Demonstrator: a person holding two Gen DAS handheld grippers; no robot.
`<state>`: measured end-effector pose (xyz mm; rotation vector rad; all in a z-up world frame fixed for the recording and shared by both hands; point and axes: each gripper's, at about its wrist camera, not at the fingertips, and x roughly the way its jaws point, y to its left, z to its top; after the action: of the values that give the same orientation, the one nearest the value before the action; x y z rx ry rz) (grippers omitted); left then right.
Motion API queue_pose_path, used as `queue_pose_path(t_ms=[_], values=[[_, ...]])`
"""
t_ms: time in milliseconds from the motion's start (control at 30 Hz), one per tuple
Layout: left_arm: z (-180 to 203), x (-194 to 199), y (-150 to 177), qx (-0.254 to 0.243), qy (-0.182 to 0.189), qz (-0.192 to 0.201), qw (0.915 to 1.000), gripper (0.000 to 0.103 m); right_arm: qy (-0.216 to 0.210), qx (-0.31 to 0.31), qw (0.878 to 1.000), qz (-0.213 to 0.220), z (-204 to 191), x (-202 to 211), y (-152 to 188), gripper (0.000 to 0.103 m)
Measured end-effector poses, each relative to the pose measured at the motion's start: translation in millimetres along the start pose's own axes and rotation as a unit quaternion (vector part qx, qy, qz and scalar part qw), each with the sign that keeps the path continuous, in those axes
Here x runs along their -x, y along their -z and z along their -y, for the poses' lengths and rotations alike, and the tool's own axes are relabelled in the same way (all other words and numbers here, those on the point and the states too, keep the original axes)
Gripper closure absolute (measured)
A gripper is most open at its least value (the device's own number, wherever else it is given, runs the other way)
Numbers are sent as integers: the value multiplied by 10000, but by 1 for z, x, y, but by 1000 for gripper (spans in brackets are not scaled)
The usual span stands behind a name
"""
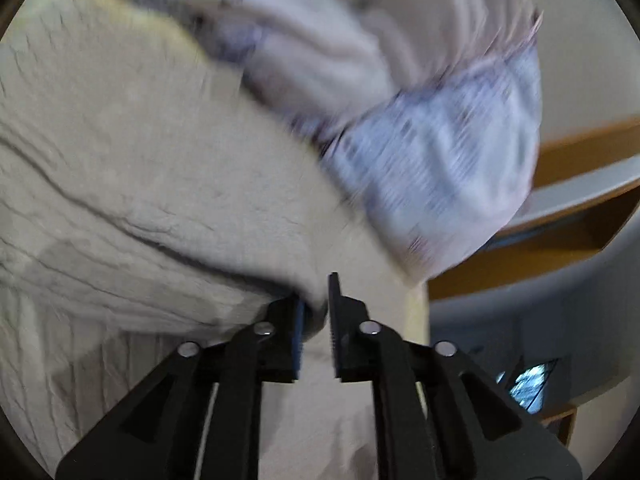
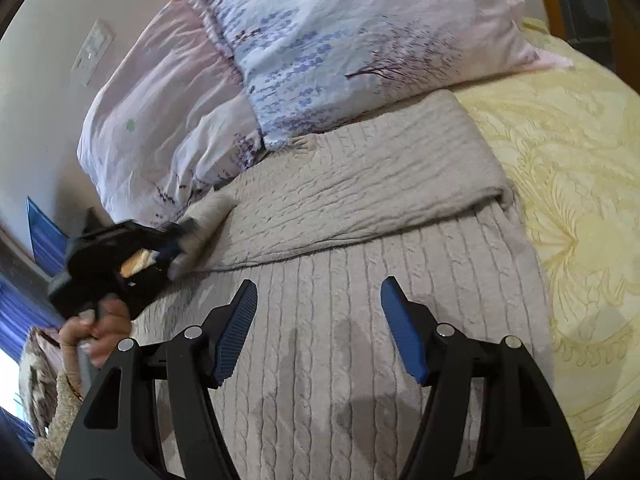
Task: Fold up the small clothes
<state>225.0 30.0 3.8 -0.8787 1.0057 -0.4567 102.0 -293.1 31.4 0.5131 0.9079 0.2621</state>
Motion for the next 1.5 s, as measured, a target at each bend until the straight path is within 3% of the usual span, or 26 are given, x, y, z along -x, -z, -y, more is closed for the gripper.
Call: queue_pose_path(t_ms=[33, 100, 167, 233, 333, 400, 500, 600, 733, 933, 967, 1000, 1067, 1200, 1333, 1433, 1500], values=[[0, 1, 4, -62, -9, -79, 9999, 80, 28, 139, 9999, -1, -6, 1, -3, 37], [1, 13, 6, -221, 78, -140, 9996, 56, 40, 403, 9992, -7, -18, 1, -9, 37], [2, 41, 6, -516, 56, 2, 9987, 49, -19, 671, 9977, -38, -31, -1, -14, 37], [-2, 69, 3, -837, -233, 315, 9957, 49, -66, 1167, 9931, -45, -54, -6, -18, 37], [-18, 98, -3, -1071, -977, 680, 9871, 49, -194, 2138, 9767, -46, -100, -21, -18, 38], [-31, 103, -7, -1046, -1315, 684, 9834, 50, -303, 2734, 9614, -32, -130, -36, -17, 41], [-47, 97, -12, -911, -1476, 543, 9833, 52, -486, 3507, 9351, -115, -175, -66, -12, 46], [-64, 101, -11, -774, -1477, 538, 9845, 59, -497, 3973, 9156, -372, -207, -104, -6, 54], [-71, 105, -14, -631, -1315, 511, 9880, 59, -311, 4378, 8957, -710, -232, -152, 5, 59], [-73, 106, -15, -585, -1239, 524, 9892, 60, -167, 4523, 8869, -924, -244, -183, 15, 60], [-73, 106, -15, -573, -1220, 519, 9895, 60, -113, 4550, 8858, -907, -243, -186, 16, 66], [-73, 106, -15, -567, -1209, 515, 9897, 60, -70, 4546, 8864, -871, -242, -187, 16, 75], [-73, 106, -15, -574, -1201, 515, 9898, 60, -206, 4290, 8997, -782, -235, -185, 9, 96], [-72, 106, -14, -580, -1214, 533, 9895, 59, -449, 3043, 9504, -462, -200, -157, -29, 97], [-72, 106, -14, -600, -1202, 544, 9894, 57, -427, 1721, 9840, 183, -143, -108, -61, 97], [-70, 105, -13, -649, -1188, 551, 9893, 53, -64, 491, 9963, 702, -74, -59, -64, 96], [-68, 103, -13, -706, -1184, 553, 9889, 48, 310, -130, 9979, 558, -33, -46, -56, 95]])
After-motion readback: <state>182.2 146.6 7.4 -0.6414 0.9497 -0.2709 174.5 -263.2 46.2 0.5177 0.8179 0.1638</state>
